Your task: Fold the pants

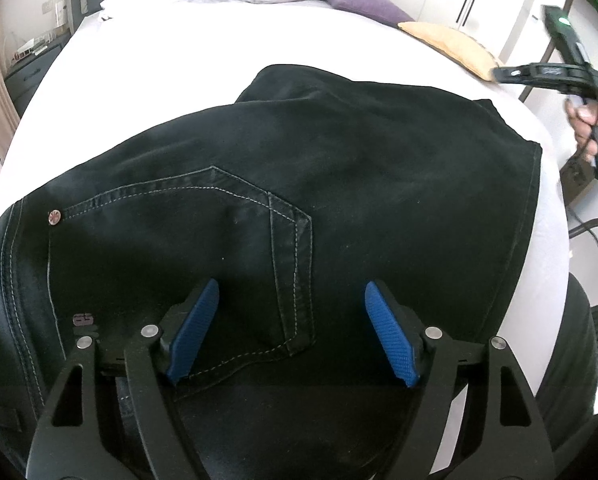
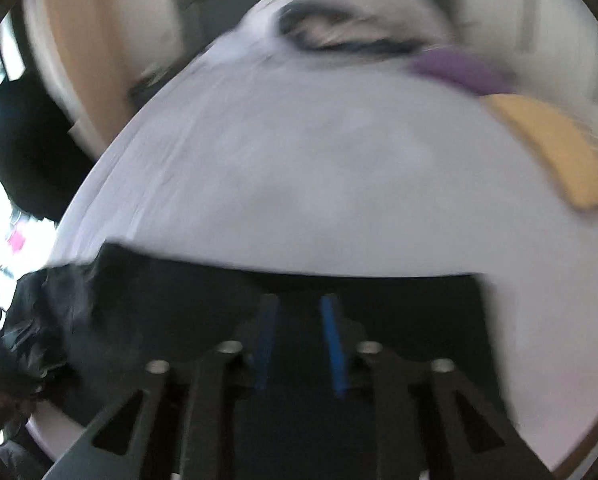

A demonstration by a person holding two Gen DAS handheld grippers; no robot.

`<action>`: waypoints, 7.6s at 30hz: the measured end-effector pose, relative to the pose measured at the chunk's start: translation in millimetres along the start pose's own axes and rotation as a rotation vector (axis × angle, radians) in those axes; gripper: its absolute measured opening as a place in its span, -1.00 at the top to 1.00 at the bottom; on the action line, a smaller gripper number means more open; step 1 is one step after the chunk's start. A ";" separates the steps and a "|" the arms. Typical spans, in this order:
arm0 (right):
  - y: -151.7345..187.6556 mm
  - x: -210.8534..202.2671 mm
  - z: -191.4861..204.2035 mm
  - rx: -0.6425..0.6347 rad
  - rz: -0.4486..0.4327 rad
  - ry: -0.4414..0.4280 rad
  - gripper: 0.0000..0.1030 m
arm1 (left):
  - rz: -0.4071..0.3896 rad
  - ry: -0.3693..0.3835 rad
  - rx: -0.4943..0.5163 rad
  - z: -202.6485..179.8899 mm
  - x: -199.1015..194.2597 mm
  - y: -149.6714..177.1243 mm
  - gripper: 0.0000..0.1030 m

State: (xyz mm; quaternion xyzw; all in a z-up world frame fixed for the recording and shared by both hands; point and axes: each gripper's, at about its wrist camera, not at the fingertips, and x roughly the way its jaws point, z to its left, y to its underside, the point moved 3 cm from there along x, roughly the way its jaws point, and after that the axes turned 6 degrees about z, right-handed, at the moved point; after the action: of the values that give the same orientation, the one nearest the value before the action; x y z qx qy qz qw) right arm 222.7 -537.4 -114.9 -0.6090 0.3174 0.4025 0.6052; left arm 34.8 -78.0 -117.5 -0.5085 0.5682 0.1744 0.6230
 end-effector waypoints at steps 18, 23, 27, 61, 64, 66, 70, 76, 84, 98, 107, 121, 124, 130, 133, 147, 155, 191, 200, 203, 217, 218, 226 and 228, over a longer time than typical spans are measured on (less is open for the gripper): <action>11.4 44.3 -80.8 0.550 -0.070 0.258 0.83 | -0.027 0.013 -0.019 6.7 -6.9 6.2 -0.48; 2.6 36.5 80.7 0.137 0.007 -0.301 0.66 | -0.028 0.004 -0.007 2.4 -6.4 5.4 -0.55; -8.4 64.9 174.5 -0.120 0.141 -0.424 0.54 | -0.037 0.007 -0.011 1.3 -6.7 7.5 -0.55; -121.4 115.3 156.3 0.019 0.007 -0.036 0.89 | -0.060 0.049 -0.033 11.3 -11.5 16.3 -0.55; -79.9 72.5 156.1 0.019 0.001 -0.286 0.80 | -0.074 0.102 -0.091 13.6 -31.1 8.4 -0.56; -45.7 63.9 153.3 -0.025 0.027 -0.350 0.79 | -0.115 0.119 -0.096 8.2 -45.3 -4.8 -0.56; 26.4 80.1 90.6 0.109 0.129 -0.218 0.83 | -0.098 0.114 -0.031 -16.5 -34.0 -39.1 -0.56; 99.5 41.0 -58.2 0.500 -0.058 -0.163 1.00 | 0.044 0.046 0.019 -18.0 30.1 -32.7 -0.55; 143.1 -40.6 -158.8 0.847 -0.250 0.013 0.75 | 0.021 0.006 -0.107 4.3 -13.3 -26.5 -0.52; 90.5 59.6 -13.3 0.452 0.047 -0.091 1.00 | 0.157 0.070 -0.068 21.9 78.4 -116.0 0.91; 100.8 18.5 -8.5 0.446 -0.067 -0.208 0.10 | -0.017 0.028 -0.193 36.2 1.3 -90.1 0.90; 151.2 -30.2 -125.6 0.834 -0.293 -0.293 0.33 | -0.043 0.011 -0.232 36.3 -33.9 14.2 0.90; 124.6 0.2 -55.9 0.679 -0.211 -0.494 0.07 | 0.015 0.034 -0.122 -5.7 -7.2 12.1 0.89; 119.8 60.6 -36.2 0.649 -0.052 -0.383 1.00 | 0.034 0.037 -0.193 13.6 10.3 22.2 0.83; 132.6 45.6 -104.0 0.786 -0.157 -0.242 1.00 | 0.023 -0.030 -0.232 39.9 2.9 17.7 0.83; 183.2 7.1 -169.6 1.087 -0.310 -0.261 -0.10 | -0.072 0.069 -0.272 15.8 -27.1 16.9 0.83; 184.7 3.6 -204.6 1.154 -0.280 -0.289 -0.09 | 0.021 0.162 -0.204 -39.7 24.0 -8.2 0.83; 78.0 15.7 128.9 -0.129 -0.148 0.105 0.84 | 0.022 0.376 -0.397 -2.9 70.3 -0.2 0.84; 101.6 44.3 157.4 -0.191 -0.131 0.197 0.85 | 0.050 0.423 -0.477 1.9 56.3 -4.5 0.49; 109.3 37.5 168.4 -0.240 -0.180 0.245 0.84 | 0.024 0.509 -0.502 -4.1 43.7 -14.1 -0.76; 138.7 7.3 224.8 -0.383 -0.276 0.317 0.84 | 0.060 0.592 -0.570 17.9 49.8 -25.7 -0.58; 138.7 7.0 227.8 -0.389 -0.273 0.317 0.84 | 0.070 0.584 -0.566 22.0 50.3 -26.3 -0.34; 139.1 6.5 263.3 -0.493 -0.283 0.326 0.83 | 0.128 0.490 -0.472 48.8 46.4 -29.6 0.79; 140.9 7.7 272.4 -0.525 -0.287 0.327 0.83 | 0.106 0.471 -0.431 55.0 35.1 -31.6 0.81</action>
State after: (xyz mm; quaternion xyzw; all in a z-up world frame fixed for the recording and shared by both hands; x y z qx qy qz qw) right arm 74.3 -275.5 -174.2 -0.8389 0.2070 0.2784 0.4194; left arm 99.4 -58.2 -143.8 -0.6248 0.6724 0.2007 0.3423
